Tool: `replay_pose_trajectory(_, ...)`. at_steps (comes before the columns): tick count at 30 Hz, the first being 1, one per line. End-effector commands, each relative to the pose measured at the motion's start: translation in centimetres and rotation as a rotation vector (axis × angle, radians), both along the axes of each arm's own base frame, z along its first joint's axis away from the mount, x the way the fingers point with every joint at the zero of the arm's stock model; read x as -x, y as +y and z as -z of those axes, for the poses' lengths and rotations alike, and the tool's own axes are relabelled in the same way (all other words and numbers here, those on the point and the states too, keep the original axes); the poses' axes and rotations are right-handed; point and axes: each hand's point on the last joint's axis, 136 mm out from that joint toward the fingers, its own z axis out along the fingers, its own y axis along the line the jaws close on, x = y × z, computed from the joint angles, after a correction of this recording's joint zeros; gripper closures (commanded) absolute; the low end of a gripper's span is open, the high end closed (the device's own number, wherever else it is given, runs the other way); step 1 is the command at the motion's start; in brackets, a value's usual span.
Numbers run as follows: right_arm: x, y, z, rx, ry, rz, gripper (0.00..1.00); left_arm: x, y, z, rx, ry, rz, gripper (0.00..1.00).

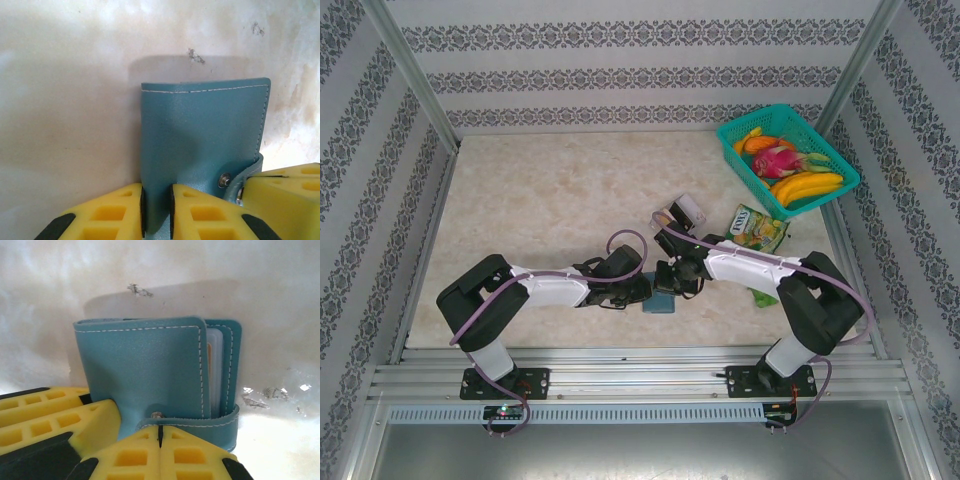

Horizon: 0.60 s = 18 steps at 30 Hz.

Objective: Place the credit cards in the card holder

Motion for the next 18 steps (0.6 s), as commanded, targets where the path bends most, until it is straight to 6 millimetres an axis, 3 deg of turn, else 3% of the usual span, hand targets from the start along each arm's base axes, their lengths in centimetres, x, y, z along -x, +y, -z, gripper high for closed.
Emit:
replay_pose_trajectory(1,0.7,-0.5,1.1,0.044,0.019,-0.004,1.00,2.7,0.2,3.1,-0.075,0.087,0.064,0.79)
replay_pose_trajectory(7,0.3,0.2,1.6,0.027,0.016,-0.009,1.00,2.8,-0.2,3.2,-0.063,0.093,0.079,0.79)
replay_pose_trajectory(18,-0.6,-0.5,2.0,0.055,-0.012,0.004,1.00,3.0,-0.2,3.3,-0.058,0.097,0.092,0.79)
